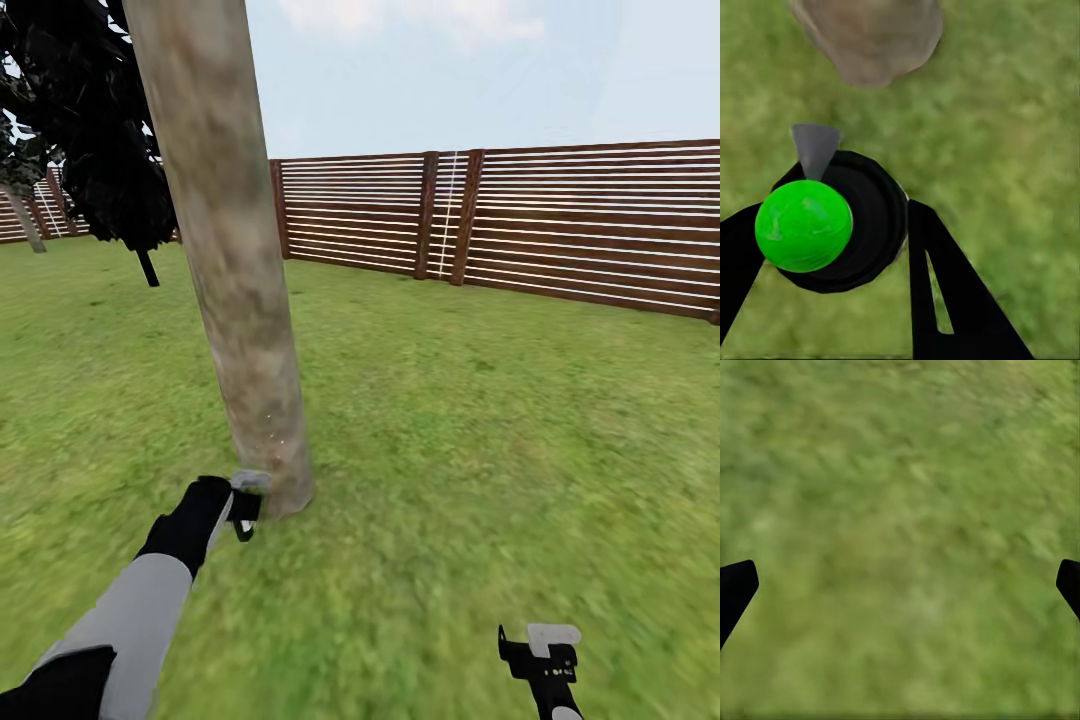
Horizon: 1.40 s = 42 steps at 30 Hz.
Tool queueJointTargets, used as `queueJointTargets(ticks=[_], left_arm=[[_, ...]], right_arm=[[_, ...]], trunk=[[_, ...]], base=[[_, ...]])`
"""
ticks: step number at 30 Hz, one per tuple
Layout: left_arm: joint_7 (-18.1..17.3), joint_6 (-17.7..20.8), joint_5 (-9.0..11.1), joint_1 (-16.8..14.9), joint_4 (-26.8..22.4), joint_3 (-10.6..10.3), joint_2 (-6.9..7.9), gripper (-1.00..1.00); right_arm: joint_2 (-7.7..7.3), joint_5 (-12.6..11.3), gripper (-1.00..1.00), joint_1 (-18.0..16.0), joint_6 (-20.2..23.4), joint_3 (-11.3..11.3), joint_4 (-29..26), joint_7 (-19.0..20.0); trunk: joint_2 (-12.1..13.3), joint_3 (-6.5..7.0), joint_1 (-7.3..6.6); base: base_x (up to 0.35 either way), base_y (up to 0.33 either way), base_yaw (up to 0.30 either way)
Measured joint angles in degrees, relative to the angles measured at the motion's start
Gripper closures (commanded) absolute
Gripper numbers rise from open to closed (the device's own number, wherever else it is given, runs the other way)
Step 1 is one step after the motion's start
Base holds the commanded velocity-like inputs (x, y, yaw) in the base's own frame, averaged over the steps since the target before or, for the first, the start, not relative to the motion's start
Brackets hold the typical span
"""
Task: In the garden, pick up the pesticide atomizer on the floor and spray pesticide onto both trees until each tree trunk is fully covered.
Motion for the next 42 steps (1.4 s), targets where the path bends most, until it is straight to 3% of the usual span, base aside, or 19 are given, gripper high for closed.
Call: queueJointTargets(ticks=[2, 3, 5, 8, 9, 12, 13, 14, 16, 24, 27, 29, 32, 35, 38, 41, 42], left_arm=[[-0.03, 0.6, 0.0, -0.08, 0.27, 0.2, 3.41, 1.0], [-0.05, 1.84, 0.38, -0.05, 0.46, 0.13, 4.33, 1.0], [-0.1, 5.79, 1.1, -0.16, 0.17, -0.16, 3.87, 1.0], [-0.02, 8.54, 1.36, -3.02, -0.06, -0.44, 0.69, 1.0], [0.08, 8.72, 0.96, -3.99, -0.06, -0.43, 0.37, 1.0], [0.2, 9.37, 0.3, -5.5, -0.15, 0.0, 1.23, 1.0], [0.19, 9.86, 0.95, -5.85, -0.21, 0.07, 3.53, 1.0], [0.16, 9.96, -0.73, -5.7, -0.19, 0.06, 5.68, 1.0], [0.11, 10.19, 0.67, -5.23, -0.23, -0.35, 6.42, 1.0], [0.01, 10.28, 0.97, -6.2, -1.03, -0.53, 2.09, 1.0], [-0.06, 10.49, 0.62, -6.44, -3.32, -0.54, 2.11, 1.0], [-0.14, 13.34, 0.48, -6.57, -5.82, -0.53, 2.9, 1.0], [-0.2, 15.28, 0.82, -6.54, -7.85, -0.58, 2.84, 1.0], [-0.69, 15.72, 1.41, -6.55, -8.31, -2.79, 0.83, 1.0], [-3.39, 15.94, 1.52, -7.1, -9.53, -5.18, -1.18, 1.0], [-4.21, 16.77, 0.2, -8.2, -10.17, -5.3, 0.56, 1.0], [-4.26, 16.86, 0.17, -8.37, -10.22, -5.09, 2.11, 1.0]], right_arm=[[0.0, 0.0, -1.0, 0.0, 0.0, -0.01, 0.0, 0.0], [0.0, 0.0, -1.0, 0.0, 0.0, -0.02, 0.0, 0.0], [0.0, 0.0, -1.0, 0.0, 0.0, -0.03, 0.0, 0.0], [0.0, 0.0, -1.0, 0.0, 0.0, -0.02, 0.0, 0.0], [0.0, 0.0, -1.0, 0.0, 0.0, -0.03, 0.0, 0.0], [0.0, 0.0, -1.0, -0.01, 0.0, -0.03, 0.0, 0.0], [0.0, -0.01, -1.0, 0.0, 0.0, -0.06, 0.0, 0.0], [0.0, -0.02, -1.0, 0.0, 0.0, -0.04, -0.02, -0.03], [0.0, -0.01, -1.0, 0.0, 0.0, -0.06, -0.05, -0.07], [0.0, -0.01, -1.0, 0.0, 0.0, -0.03, 0.0, 0.0], [-0.03, 0.0, -1.0, 0.0, 0.0, -0.05, 0.0, 0.0], [-0.05, 0.0, -1.0, 0.0, 0.0, -0.05, 0.0, 0.0], [-0.08, 0.05, -1.0, 0.0, 0.0, -0.05, 0.0, 0.0], [-0.09, 0.08, -1.0, 0.0, 0.0, -0.05, 0.0, 0.0], [-0.09, 0.08, -1.0, 0.0, 0.0, -0.05, 0.0, 0.0], [-0.09, 0.09, -1.0, 0.0, 0.0, -0.04, 0.0, 0.0], [-0.09, 0.09, -1.0, 0.0, 0.0, -0.04, 0.0, 0.0]], trunk=[[0.0, 0.0, 0.0], [0.0, 0.0, 0.0], [0.0, 0.0, 0.0], [0.0, 0.01, 0.0], [0.0, 0.01, 0.0], [0.0, 0.0, 0.0], [0.0, 0.0, 0.0], [0.0, 0.0, 0.0], [0.0, 0.0, 0.0], [0.0, 0.0, -0.01], [0.0, 0.0, 0.0], [0.0, 0.0, 0.0], [0.0, 0.0, 0.0], [0.0, 0.0, 0.0], [0.0, 0.01, 0.0], [0.0, 0.0, 0.0], [0.0, 0.0, 0.0]], base=[[0.0, 0.0, 0.0], [0.0, 0.0, 0.0], [0.0, 0.0, 0.0], [0.0, 0.0, 0.0], [0.0, 0.0, 0.0], [0.0, 0.0, 0.006], [0.0, 0.0, 0.144], [0.0, 0.0, 0.208], [0.054, 0.0, 0.251], [0.231, 0.0, 0.056], [0.017, 0.0, 0.0], [0.002, 0.0, 0.0], [0.0, 0.0, 0.0], [0.0, 0.0, 0.0], [0.0, 0.0, 0.0], [0.0, 0.0, 0.0], [0.0, 0.0, 0.0]])
